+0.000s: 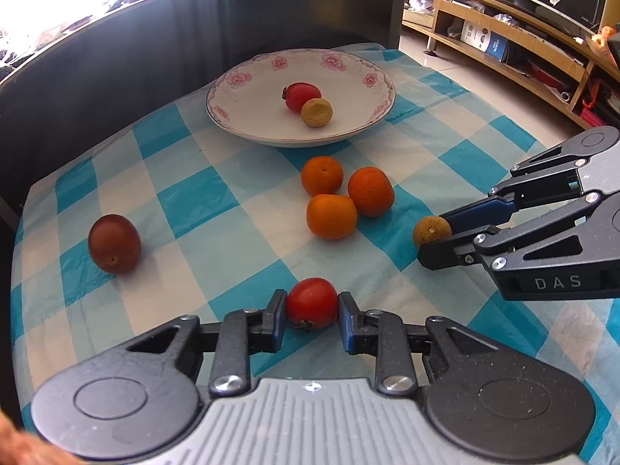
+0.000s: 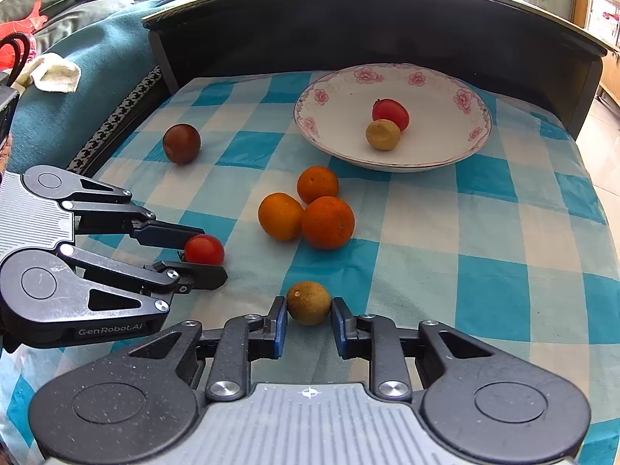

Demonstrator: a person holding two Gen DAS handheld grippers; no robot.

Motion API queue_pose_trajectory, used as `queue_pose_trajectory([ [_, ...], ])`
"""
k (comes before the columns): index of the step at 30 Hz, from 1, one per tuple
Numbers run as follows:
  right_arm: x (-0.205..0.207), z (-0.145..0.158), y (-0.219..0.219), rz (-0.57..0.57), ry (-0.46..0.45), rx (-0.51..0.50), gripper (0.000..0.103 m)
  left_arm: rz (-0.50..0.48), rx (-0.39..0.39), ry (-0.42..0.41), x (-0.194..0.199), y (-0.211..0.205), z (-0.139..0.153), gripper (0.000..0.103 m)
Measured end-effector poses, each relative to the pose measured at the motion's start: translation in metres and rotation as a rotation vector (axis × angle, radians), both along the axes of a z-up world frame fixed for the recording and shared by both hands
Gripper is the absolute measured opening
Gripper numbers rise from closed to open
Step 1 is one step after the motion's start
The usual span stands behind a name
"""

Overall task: Organize fruits
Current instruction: 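Carry both held fruits over the white bowl, then open both grippers to release the fruits into the bowl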

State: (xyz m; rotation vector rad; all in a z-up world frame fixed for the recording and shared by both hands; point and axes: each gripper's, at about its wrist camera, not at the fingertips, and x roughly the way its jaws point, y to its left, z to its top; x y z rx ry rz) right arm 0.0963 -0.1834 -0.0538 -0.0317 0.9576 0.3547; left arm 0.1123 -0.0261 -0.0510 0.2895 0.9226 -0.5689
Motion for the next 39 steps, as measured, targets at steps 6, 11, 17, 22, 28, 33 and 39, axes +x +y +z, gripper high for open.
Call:
queue_pose_trajectory([
  [6, 0.002, 0.007, -0.003, -0.019, -0.025, 0.013, 0.019, -0.009, -0.029, -0.028, 0.003, -0.006, 0.012, 0.036],
  [11, 0.008, 0.016, -0.008, -0.042, -0.055, 0.024, 0.019, 0.010, -0.061, -0.068, 0.014, -0.012, 0.026, 0.036],
  [17, 0.024, 0.033, -0.015, -0.080, -0.104, 0.052, 0.019, 0.034, -0.096, -0.126, 0.038, -0.024, 0.042, 0.036],
  [22, 0.045, 0.042, -0.021, -0.115, -0.144, 0.065, 0.019, 0.057, -0.113, -0.154, 0.060, -0.032, 0.044, 0.036],
  [28, 0.069, 0.041, -0.027, -0.152, -0.166, 0.056, 0.019, 0.071, -0.102, -0.175, 0.075, -0.037, 0.038, 0.036],
  [33, 0.084, 0.034, -0.028, -0.157, -0.167, 0.047, 0.019, 0.076, -0.098, -0.186, 0.083, -0.039, 0.033, 0.036],
  [39, 0.092, 0.027, -0.030, -0.157, -0.164, 0.034, 0.019, 0.084, -0.099, -0.187, 0.089, -0.042, 0.027, 0.037],
])
